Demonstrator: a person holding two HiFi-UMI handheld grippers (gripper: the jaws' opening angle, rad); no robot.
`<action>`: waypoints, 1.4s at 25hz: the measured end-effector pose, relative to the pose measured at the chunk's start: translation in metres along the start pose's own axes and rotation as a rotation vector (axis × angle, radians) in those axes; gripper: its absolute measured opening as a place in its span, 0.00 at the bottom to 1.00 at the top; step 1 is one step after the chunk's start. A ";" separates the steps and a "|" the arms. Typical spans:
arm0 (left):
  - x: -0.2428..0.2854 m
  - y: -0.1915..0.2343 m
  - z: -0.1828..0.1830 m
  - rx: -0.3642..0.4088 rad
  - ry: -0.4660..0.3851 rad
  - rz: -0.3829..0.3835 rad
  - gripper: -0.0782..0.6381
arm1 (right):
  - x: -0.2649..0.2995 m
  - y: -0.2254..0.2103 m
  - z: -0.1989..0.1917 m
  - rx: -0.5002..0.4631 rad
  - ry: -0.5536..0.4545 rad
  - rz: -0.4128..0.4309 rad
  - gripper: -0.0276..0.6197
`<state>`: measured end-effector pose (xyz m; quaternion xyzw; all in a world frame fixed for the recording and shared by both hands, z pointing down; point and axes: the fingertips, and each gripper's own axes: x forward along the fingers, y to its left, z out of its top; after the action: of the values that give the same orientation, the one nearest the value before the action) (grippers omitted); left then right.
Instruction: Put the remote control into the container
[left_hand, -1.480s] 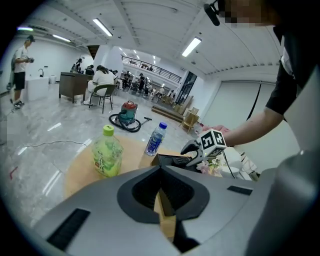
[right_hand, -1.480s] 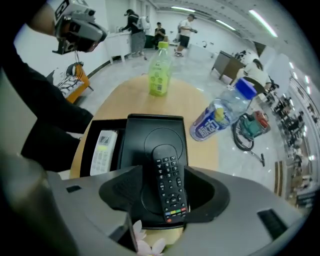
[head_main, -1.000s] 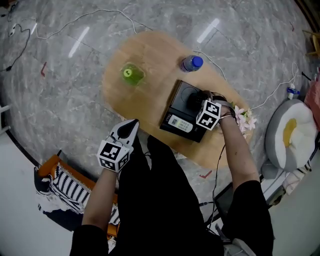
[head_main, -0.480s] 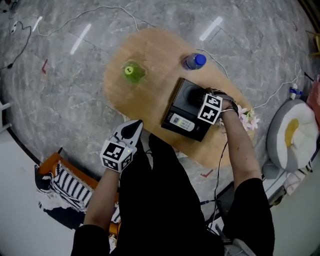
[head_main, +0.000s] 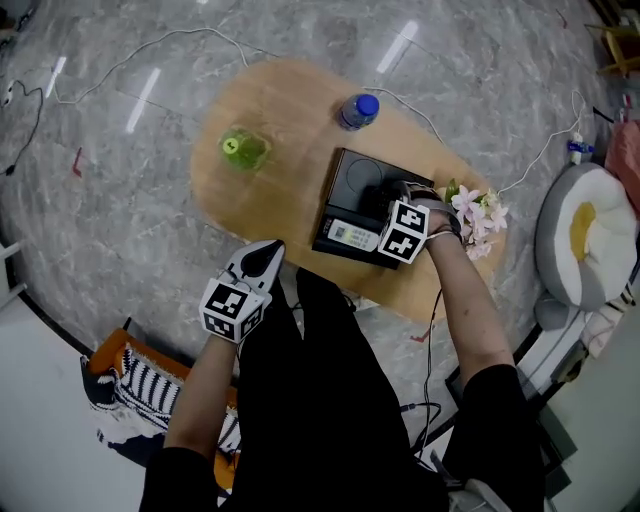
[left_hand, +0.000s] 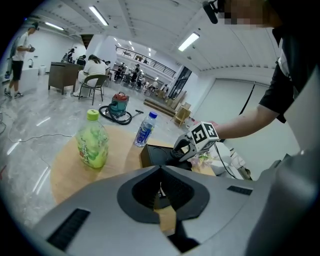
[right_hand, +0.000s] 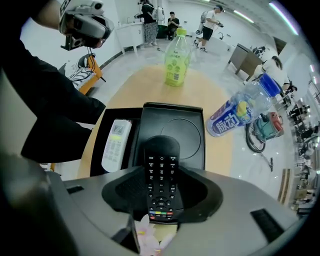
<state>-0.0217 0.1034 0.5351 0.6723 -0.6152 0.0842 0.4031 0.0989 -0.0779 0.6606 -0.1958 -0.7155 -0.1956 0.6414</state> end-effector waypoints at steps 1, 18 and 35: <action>0.002 -0.003 0.000 0.007 0.005 -0.013 0.12 | -0.002 0.004 -0.001 0.008 -0.003 -0.013 0.36; -0.006 0.003 0.003 0.083 0.047 -0.113 0.12 | -0.023 0.080 0.033 0.081 -0.009 -0.012 0.36; -0.031 0.058 -0.022 0.063 0.119 -0.145 0.12 | 0.028 0.110 0.061 0.147 0.123 0.045 0.36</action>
<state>-0.0723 0.1455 0.5558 0.7214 -0.5368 0.1140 0.4225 0.1034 0.0487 0.6860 -0.1520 -0.6825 -0.1399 0.7011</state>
